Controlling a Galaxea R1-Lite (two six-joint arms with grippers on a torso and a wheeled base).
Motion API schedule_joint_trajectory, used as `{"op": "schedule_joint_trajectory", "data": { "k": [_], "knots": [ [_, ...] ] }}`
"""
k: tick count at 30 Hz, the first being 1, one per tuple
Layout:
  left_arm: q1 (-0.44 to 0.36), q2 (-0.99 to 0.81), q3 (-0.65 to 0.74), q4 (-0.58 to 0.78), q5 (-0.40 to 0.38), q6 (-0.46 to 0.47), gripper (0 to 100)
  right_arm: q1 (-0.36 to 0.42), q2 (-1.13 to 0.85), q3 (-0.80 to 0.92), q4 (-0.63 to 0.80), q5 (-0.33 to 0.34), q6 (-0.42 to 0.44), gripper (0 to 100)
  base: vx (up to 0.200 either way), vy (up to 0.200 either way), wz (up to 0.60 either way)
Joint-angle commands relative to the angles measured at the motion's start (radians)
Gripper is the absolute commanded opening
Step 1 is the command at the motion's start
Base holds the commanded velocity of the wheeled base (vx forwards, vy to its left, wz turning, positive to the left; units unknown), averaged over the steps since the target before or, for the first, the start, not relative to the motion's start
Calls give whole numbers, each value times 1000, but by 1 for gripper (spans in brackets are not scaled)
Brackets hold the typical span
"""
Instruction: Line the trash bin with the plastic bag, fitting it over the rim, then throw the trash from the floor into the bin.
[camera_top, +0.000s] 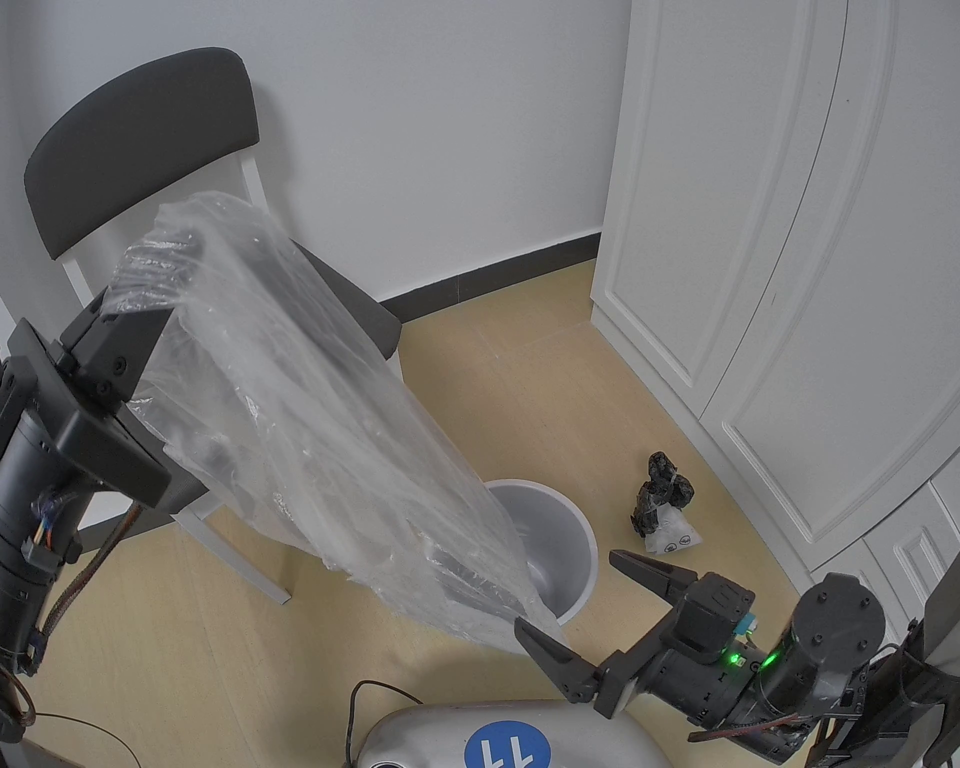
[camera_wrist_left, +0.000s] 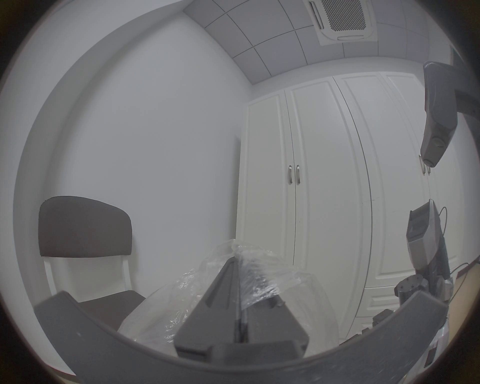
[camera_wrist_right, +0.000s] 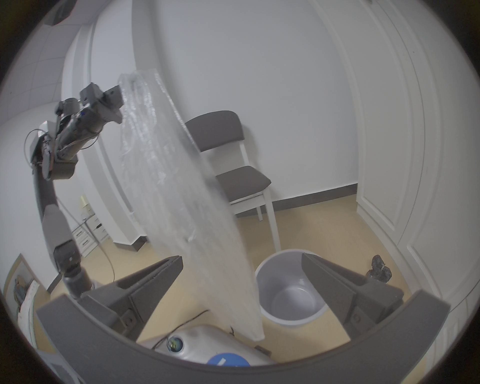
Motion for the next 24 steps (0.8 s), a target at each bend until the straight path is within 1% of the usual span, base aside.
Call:
{"op": "schedule_joint_trajectory", "data": {
  "k": [1,5,6,11,24],
  "knots": [
    [-4,-1,1,-1,0,-1,0,1,60,-59,-19,-28,28,100,0,0,0],
    [-6,-1,6,-3,-2,1,0,9,101,-87,-19,-27,86,100,0,0,0],
    [-12,-1,6,-3,-2,1,0,9,134,-104,-19,-30,112,100,0,0,0],
    [-23,-3,6,-3,-2,1,0,0,170,-148,-19,-33,149,100,0,0,0],
    [-24,-9,6,-4,-2,-1,0,-17,212,-161,-19,-34,163,100,0,0,0]
  ]
}}
